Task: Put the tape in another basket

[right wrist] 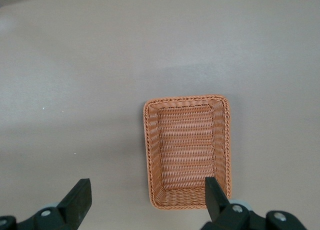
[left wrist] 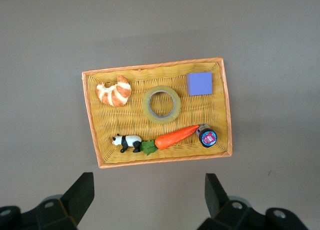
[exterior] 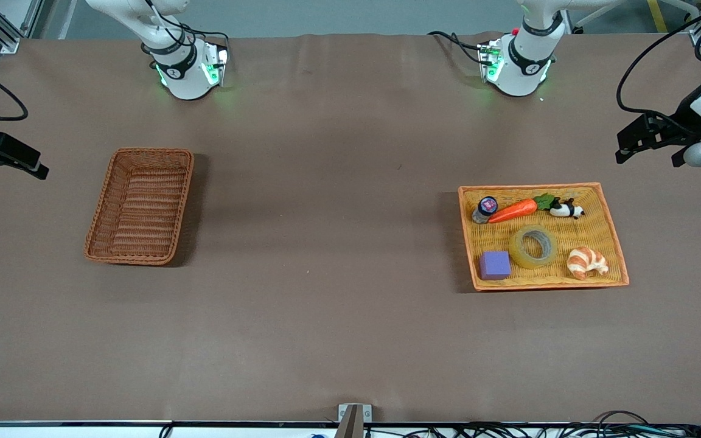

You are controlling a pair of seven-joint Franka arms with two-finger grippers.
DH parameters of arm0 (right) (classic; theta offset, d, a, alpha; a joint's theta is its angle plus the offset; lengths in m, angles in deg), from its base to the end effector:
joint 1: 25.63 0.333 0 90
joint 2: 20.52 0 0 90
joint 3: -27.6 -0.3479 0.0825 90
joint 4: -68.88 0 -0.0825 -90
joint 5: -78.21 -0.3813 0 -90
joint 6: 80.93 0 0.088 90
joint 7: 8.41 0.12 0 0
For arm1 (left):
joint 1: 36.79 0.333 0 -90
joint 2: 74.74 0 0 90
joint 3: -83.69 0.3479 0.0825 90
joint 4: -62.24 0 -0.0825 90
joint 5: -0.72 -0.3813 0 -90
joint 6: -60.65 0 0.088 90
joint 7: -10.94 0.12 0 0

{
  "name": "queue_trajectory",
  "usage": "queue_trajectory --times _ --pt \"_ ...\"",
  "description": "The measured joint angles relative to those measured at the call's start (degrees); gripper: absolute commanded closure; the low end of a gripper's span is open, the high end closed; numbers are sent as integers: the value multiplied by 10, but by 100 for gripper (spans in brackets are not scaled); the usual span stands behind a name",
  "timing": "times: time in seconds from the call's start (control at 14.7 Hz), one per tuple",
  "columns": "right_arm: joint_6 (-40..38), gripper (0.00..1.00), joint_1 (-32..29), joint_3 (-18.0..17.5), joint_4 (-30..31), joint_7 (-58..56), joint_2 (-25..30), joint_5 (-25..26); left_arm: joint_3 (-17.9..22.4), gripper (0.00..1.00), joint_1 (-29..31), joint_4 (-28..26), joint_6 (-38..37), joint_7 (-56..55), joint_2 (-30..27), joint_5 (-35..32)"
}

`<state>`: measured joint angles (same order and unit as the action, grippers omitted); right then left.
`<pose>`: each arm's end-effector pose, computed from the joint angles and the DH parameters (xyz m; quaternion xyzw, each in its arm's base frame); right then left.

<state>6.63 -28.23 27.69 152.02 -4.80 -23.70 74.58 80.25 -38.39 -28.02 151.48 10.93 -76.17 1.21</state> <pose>0.5672 -0.0188 0.6648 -0.9980 0.0532 -0.0106 0.0317 0.5432 -0.0494 0.6562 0.9989 -0.0439 0.0173 0.0043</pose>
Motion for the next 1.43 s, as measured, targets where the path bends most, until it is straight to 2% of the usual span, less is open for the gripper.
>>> queue_trajectory --times 0.2,0.41,0.75,0.95,1.16,1.43 --pt "0 0 1 11 1 0 0 -2 0 1 0 0 2 0 0 0" --pt "-1 0 28 46 1 0 0 -3 0 1 2 6 6 -1 0 0" --pt "-2 0 24 46 1 -3 0 -3 3 1 18 4 6 -7 10 0" --pt "-12 0 23 39 2 -9 0 -3 3 0 19 -6 12 -7 49 0" --pt "-15 0 23 38 2 -10 0 -2 3 0 19 -36 86 -7 105 0" --pt "-16 0 9 24 3 -11 0 -1 4 0 28 -113 207 -6 159 0"
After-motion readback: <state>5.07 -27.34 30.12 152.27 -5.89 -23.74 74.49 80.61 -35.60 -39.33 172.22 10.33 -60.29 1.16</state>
